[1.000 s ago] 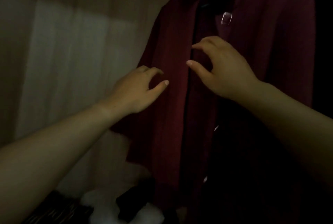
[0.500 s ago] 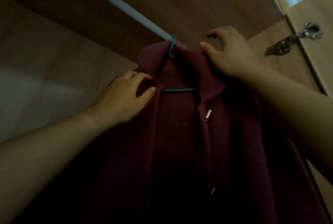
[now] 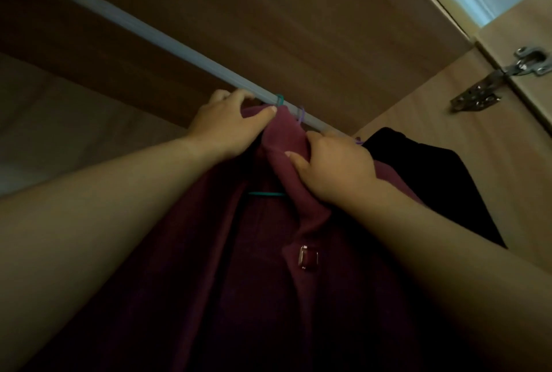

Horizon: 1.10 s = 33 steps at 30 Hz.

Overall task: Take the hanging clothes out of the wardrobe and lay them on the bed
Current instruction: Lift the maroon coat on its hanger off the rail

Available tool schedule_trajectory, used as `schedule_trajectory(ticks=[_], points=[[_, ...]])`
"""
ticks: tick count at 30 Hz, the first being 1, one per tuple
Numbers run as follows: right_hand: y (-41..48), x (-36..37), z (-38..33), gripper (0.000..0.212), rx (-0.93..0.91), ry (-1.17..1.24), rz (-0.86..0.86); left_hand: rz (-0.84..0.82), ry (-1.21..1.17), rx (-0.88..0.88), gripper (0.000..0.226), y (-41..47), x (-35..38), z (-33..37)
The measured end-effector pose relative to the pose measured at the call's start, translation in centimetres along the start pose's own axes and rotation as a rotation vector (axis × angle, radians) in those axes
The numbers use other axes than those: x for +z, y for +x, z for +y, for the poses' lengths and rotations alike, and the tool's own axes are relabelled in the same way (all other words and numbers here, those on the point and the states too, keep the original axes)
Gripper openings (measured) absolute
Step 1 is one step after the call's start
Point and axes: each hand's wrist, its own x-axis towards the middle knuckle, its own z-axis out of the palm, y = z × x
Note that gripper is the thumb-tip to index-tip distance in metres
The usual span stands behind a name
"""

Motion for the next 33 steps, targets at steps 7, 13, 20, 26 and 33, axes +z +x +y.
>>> schedule_trajectory(ticks=[7, 13, 20, 26, 33], points=[[-0.5, -0.1, 1.5, 0.043, -0.054, 0.261, -0.058, -0.309, -0.366, -0.015, 0.067, -1.3, 3.9, -0.4], [0.5, -1.7, 4.2, 0.037, 0.025, 0.471, -0.2, -0.198, -0.233, 0.176, 0.08, -2.8, 4.6, -2.0], [1.9, -0.5, 4.6, 0.029, 0.158, 0.555, -0.164, -0.185, -0.193, 0.264, 0.064, -3.6, 5.0, -2.7], [2.4, 0.0, 5.1, 0.017, 0.261, 0.559, -0.108, -0.241, -0.165, 0.248, 0.051, -3.0, 3.8, -2.4], [4.1, -0.4, 4.9, 0.015, 0.281, 0.519, 0.004, -0.18, -0.066, 0.258, 0.053, -2.3, 2.0, -2.9]])
